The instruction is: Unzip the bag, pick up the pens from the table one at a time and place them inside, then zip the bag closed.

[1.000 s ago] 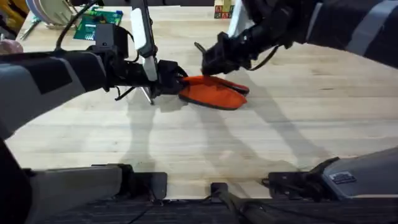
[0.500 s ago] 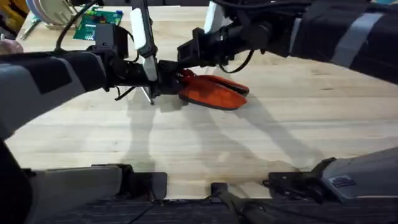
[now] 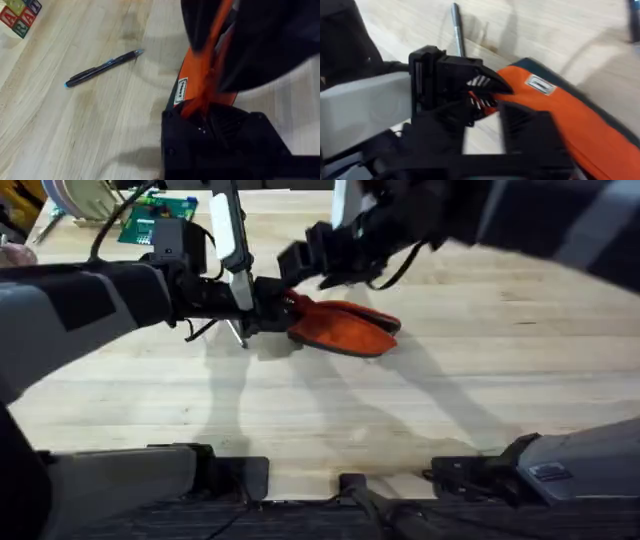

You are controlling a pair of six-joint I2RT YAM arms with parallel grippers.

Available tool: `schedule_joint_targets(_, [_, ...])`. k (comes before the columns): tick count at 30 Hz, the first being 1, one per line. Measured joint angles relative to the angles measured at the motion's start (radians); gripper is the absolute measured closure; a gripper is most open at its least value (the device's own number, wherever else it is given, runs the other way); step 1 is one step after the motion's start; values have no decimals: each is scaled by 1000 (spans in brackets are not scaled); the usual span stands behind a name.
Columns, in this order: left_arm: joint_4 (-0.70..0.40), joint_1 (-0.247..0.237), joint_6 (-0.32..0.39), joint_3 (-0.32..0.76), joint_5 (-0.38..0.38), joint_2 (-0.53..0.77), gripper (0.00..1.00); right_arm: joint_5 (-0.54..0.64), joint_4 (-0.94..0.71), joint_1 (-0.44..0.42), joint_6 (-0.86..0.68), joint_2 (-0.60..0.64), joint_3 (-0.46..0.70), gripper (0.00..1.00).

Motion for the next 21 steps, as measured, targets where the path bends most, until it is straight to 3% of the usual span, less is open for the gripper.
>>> schedule_joint_targets(2, [0,0,0,0,0,0,958,31,-79,-9,-22,-20,46,77])
schedule_joint_targets(3, [0,0,0,0,0,0,958,43,-109,-15,-34,-33,64,25])
schedule_joint_targets(7, [0,0,0,0,0,0,958,75,-219,-49,-84,-98,113,5])
schedule_joint_targets(8, [0,0,0,0,1,0,959,131,-313,-78,-139,-189,117,5])
schedule_joint_targets(21, [0,0,0,0,1,0,958,165,-408,-79,-277,-373,118,4])
